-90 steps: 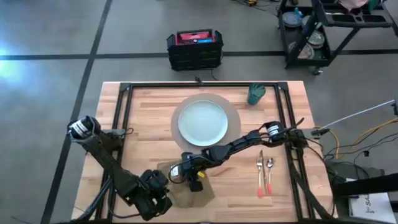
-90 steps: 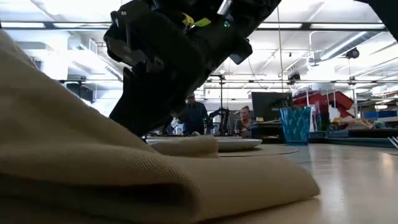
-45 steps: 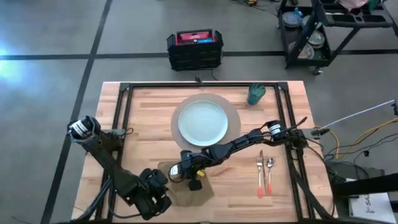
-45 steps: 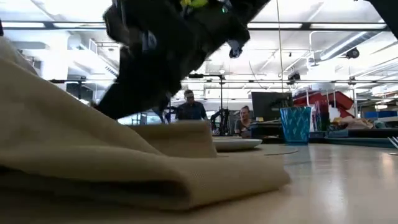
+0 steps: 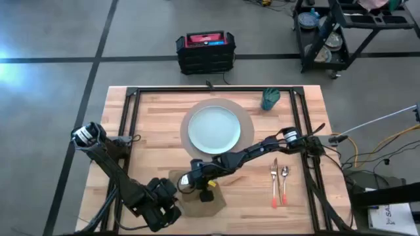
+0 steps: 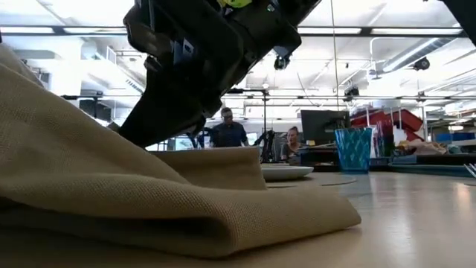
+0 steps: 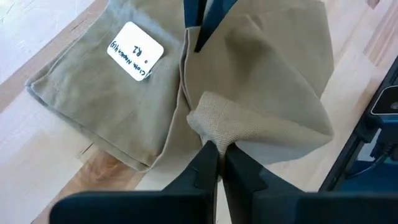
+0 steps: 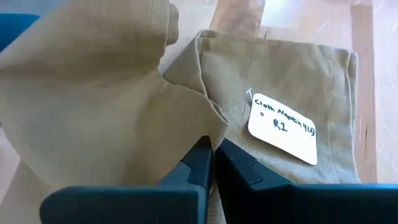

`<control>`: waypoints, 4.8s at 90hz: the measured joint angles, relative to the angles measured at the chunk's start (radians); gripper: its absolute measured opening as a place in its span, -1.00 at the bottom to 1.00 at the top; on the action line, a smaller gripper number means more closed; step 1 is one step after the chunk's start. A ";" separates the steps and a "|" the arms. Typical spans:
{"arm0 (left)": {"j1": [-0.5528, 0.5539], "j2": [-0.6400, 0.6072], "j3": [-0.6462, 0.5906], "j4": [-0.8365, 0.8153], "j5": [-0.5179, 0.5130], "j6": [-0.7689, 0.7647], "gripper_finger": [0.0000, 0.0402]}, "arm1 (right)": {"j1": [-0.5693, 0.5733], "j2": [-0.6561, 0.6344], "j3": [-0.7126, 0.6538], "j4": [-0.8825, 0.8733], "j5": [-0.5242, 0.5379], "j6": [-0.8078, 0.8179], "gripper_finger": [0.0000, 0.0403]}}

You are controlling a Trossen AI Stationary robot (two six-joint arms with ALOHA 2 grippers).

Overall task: Set table place
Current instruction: Fold the brown table napkin

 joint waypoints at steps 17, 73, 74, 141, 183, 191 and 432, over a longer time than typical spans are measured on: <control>0.000 0.000 0.000 -0.001 0.000 -0.001 -1.00 | 0.005 0.002 -0.001 0.019 0.000 -0.025 -0.67; 0.000 0.000 0.000 -0.001 0.000 0.016 -1.00 | 0.002 0.032 -0.001 0.059 -0.009 -0.008 -0.97; 0.000 0.000 0.000 -0.001 0.000 0.016 -1.00 | 0.002 0.032 -0.001 0.061 -0.009 -0.008 -0.96; -0.058 -0.004 0.000 -0.098 0.023 -0.120 -1.00 | 0.022 -0.074 0.086 -0.387 0.169 -0.045 -1.00; -0.080 -0.010 0.290 -0.212 -0.103 0.018 -1.00 | 0.174 -0.306 0.077 -0.490 0.403 0.043 -1.00; -0.080 -0.008 0.370 -0.313 -0.124 0.038 -1.00 | 0.204 -0.344 0.077 -0.534 0.464 0.065 -1.00; -0.125 0.313 0.019 0.691 0.116 -0.030 -1.00 | 0.108 -0.104 -0.004 -0.057 0.055 -0.056 -0.28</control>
